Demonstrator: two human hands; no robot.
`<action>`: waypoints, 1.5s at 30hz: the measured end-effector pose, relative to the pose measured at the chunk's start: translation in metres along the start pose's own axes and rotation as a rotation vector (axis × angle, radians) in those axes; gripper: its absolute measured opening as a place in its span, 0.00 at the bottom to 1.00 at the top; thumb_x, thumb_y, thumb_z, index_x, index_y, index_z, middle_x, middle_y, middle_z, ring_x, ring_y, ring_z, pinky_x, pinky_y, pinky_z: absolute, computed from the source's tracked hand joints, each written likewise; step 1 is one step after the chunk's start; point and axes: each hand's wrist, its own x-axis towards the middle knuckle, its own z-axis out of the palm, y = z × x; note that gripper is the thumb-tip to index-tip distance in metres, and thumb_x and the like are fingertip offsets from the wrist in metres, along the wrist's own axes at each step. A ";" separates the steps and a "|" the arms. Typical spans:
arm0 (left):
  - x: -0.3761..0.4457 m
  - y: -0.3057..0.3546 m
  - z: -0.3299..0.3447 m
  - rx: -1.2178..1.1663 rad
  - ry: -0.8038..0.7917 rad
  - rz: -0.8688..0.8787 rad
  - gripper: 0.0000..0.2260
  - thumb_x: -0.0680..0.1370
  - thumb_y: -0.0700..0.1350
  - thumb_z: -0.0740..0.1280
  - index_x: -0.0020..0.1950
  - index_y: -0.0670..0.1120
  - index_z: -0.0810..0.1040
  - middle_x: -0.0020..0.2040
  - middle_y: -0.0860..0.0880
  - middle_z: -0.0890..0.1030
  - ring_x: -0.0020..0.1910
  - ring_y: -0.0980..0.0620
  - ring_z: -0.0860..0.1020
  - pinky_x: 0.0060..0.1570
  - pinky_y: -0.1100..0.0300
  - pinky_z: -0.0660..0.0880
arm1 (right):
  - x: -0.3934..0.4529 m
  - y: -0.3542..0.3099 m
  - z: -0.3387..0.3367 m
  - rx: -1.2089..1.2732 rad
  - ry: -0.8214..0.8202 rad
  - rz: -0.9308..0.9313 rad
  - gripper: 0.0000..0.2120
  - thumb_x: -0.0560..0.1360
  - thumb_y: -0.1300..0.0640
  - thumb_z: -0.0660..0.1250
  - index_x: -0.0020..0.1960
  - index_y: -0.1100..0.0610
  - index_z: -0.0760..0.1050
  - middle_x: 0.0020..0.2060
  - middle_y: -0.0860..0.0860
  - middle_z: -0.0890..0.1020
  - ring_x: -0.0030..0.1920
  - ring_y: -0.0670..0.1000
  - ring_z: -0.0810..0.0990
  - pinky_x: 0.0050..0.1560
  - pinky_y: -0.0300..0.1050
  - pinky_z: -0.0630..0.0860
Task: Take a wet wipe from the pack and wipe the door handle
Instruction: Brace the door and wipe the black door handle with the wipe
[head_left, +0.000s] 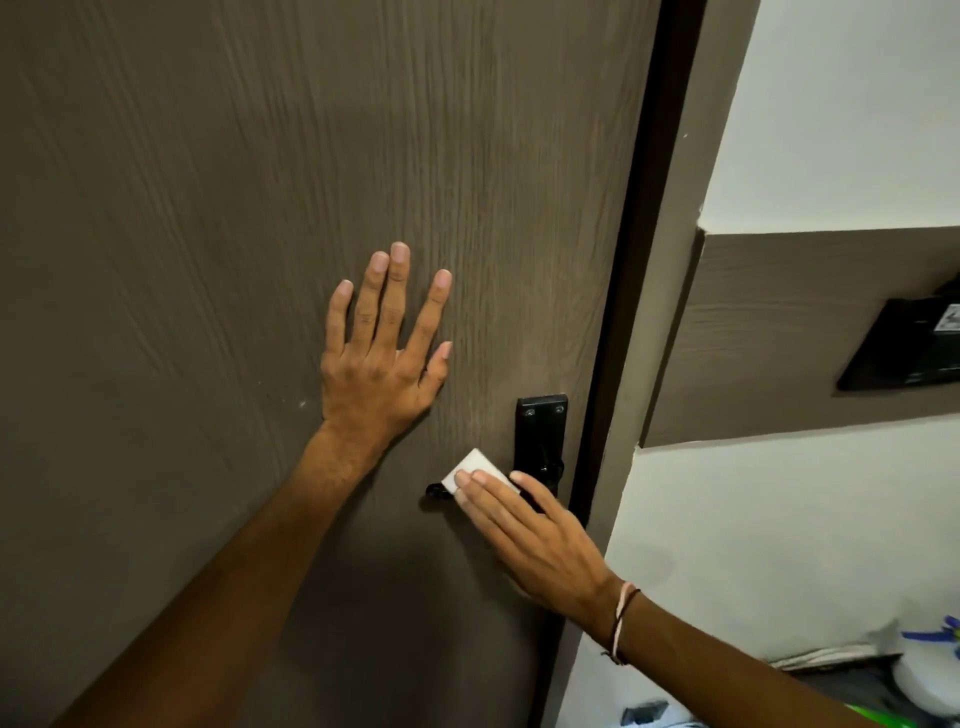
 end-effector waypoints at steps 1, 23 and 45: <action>0.000 0.001 0.000 -0.006 -0.001 -0.005 0.30 0.86 0.58 0.57 0.85 0.50 0.53 0.82 0.38 0.57 0.84 0.45 0.42 0.82 0.44 0.46 | -0.011 0.011 -0.001 -0.004 -0.016 0.012 0.37 0.78 0.52 0.59 0.82 0.60 0.48 0.82 0.59 0.43 0.82 0.57 0.43 0.81 0.58 0.37; 0.002 0.004 -0.001 0.001 0.006 0.002 0.30 0.85 0.57 0.56 0.85 0.50 0.51 0.81 0.37 0.58 0.84 0.45 0.43 0.83 0.44 0.45 | 0.001 0.024 -0.006 -0.094 0.020 -0.110 0.38 0.75 0.60 0.60 0.82 0.59 0.48 0.81 0.57 0.55 0.81 0.59 0.52 0.79 0.59 0.52; -0.002 0.005 -0.002 0.032 0.007 -0.024 0.29 0.86 0.56 0.55 0.85 0.49 0.54 0.80 0.35 0.64 0.84 0.45 0.43 0.82 0.44 0.46 | -0.003 0.020 0.007 0.029 0.041 -0.029 0.39 0.77 0.58 0.63 0.82 0.59 0.47 0.82 0.59 0.47 0.82 0.58 0.46 0.79 0.57 0.47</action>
